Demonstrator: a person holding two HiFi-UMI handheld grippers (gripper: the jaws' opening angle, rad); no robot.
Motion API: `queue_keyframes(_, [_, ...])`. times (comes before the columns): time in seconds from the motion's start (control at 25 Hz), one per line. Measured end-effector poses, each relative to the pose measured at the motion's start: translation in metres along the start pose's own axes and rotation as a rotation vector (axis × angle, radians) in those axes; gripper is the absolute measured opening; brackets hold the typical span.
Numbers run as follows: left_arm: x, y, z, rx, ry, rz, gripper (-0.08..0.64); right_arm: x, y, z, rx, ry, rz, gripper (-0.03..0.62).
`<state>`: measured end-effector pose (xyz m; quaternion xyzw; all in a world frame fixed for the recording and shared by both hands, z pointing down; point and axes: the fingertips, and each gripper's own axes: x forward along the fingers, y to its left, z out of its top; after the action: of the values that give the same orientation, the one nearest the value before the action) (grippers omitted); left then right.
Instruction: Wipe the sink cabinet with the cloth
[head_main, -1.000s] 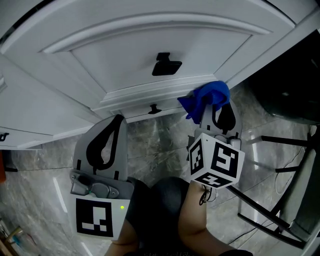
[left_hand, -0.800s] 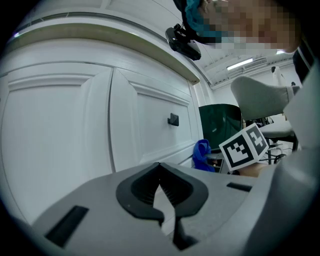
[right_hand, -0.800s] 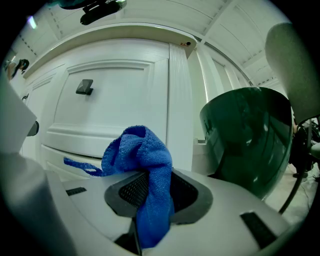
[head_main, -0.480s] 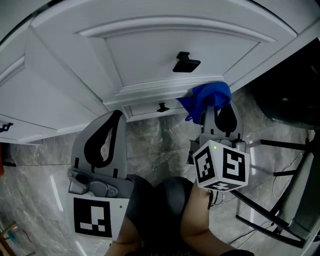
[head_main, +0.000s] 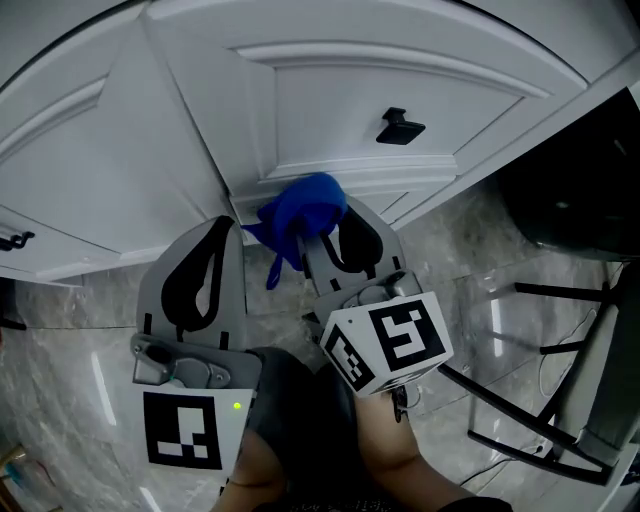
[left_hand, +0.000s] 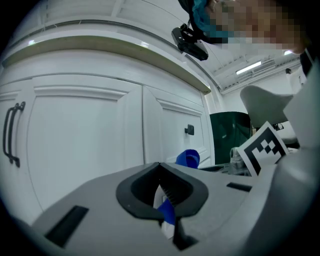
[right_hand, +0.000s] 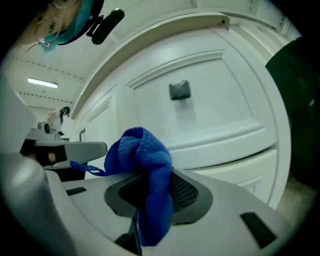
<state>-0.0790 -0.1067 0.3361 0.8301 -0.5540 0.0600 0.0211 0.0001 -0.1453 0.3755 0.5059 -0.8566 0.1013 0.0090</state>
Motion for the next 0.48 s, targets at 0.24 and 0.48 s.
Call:
queue_keyframes(0.24, [-0.009, 0.018, -0.005, 0.002, 0.022, 0.062, 0.003, 0.02, 0.041, -0.032, -0.058, 0.06, 0.052, 0.117])
queue_keyframes(0.48, [-0.013, 0.035, -0.007, -0.045, 0.01, 0.086, 0.003, 0.034, 0.058, -0.066, -0.079, 0.15, 0.058, 0.117])
